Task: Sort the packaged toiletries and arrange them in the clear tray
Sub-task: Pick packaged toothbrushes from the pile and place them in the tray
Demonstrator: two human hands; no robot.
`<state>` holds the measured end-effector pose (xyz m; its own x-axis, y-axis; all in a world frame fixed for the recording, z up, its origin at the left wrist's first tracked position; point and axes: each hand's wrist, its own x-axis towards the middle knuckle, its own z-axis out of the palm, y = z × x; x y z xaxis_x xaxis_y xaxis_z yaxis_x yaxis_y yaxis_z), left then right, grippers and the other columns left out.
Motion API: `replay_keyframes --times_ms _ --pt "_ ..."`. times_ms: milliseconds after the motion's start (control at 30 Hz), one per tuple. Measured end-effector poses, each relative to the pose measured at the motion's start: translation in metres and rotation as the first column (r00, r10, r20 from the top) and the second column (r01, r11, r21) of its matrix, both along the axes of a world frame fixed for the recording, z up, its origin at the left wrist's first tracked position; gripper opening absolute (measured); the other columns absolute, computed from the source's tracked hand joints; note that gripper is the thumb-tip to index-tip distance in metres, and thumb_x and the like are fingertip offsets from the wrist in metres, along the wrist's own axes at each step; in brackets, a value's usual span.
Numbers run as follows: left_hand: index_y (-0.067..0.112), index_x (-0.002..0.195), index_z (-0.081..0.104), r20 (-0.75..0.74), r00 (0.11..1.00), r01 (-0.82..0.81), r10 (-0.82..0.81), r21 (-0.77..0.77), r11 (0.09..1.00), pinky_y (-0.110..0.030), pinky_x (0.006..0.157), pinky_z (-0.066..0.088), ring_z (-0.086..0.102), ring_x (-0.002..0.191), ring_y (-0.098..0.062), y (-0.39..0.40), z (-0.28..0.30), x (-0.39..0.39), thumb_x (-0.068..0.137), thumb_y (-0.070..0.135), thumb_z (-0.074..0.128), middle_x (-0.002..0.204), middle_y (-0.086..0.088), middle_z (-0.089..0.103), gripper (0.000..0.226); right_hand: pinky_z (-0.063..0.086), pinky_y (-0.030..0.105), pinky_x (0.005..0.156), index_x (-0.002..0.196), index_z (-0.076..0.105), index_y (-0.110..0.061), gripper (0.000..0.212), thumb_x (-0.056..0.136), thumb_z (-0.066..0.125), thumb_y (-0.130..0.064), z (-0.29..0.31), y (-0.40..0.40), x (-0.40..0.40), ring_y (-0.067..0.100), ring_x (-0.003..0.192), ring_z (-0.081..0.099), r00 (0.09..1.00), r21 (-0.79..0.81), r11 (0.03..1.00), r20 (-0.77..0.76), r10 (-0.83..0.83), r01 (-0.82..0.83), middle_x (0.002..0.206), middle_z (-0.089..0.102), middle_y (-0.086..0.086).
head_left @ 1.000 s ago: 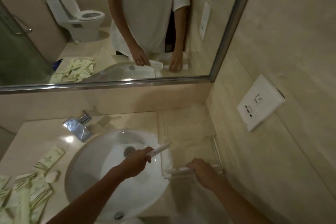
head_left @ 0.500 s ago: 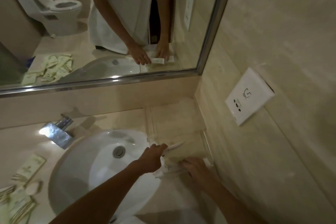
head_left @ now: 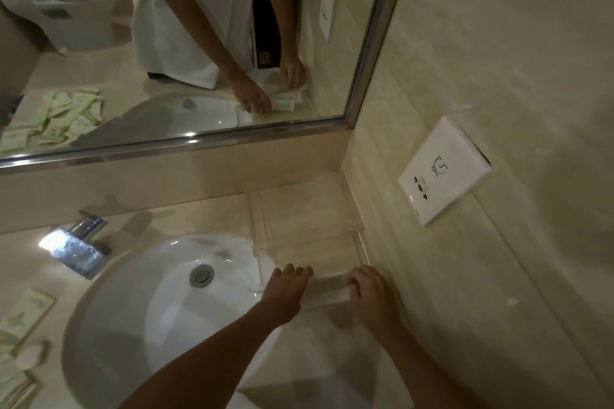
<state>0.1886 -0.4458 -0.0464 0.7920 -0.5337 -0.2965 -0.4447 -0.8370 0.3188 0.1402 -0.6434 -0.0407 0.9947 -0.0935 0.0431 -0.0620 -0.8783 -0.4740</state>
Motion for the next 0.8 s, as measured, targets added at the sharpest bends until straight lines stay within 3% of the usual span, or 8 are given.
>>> replay_keyframes --times_ms 267,600,800 --pt "0.022 0.132 0.037 0.013 0.997 0.081 -0.080 -0.064 0.995 -0.035 0.097 0.035 0.043 0.115 -0.023 -0.011 -0.004 0.004 0.079 -0.003 0.057 0.131 -0.001 0.053 0.061 0.039 0.029 0.059 0.067 0.053 -0.020 0.016 0.076 0.040 -0.023 0.000 -0.007 0.008 0.016 0.067 0.052 0.995 0.022 0.995 -0.001 -0.100 0.100 0.072 0.057 -0.005" --pt "0.019 0.137 0.033 0.132 0.990 0.051 -0.043 -0.056 0.997 -0.036 0.098 0.038 0.044 0.115 -0.024 -0.022 -0.002 0.005 0.076 -0.008 0.055 0.134 -0.003 0.051 0.070 0.045 0.035 0.060 0.066 0.051 -0.019 0.012 0.076 0.045 -0.015 0.003 -0.010 0.016 0.017 0.068 0.052 0.993 0.041 0.993 -0.030 -0.112 0.113 0.071 0.055 -0.004" --pt "0.017 0.139 0.033 0.058 0.995 0.083 -0.079 -0.074 0.994 -0.036 0.097 0.036 0.043 0.117 -0.026 -0.019 -0.008 0.005 0.078 -0.012 0.050 0.137 -0.006 0.048 0.069 0.040 0.031 0.060 0.065 0.052 -0.018 0.011 0.074 0.049 -0.012 0.008 -0.008 0.018 0.019 0.068 0.052 0.996 0.012 0.996 -0.011 -0.084 0.085 0.071 0.055 -0.004"
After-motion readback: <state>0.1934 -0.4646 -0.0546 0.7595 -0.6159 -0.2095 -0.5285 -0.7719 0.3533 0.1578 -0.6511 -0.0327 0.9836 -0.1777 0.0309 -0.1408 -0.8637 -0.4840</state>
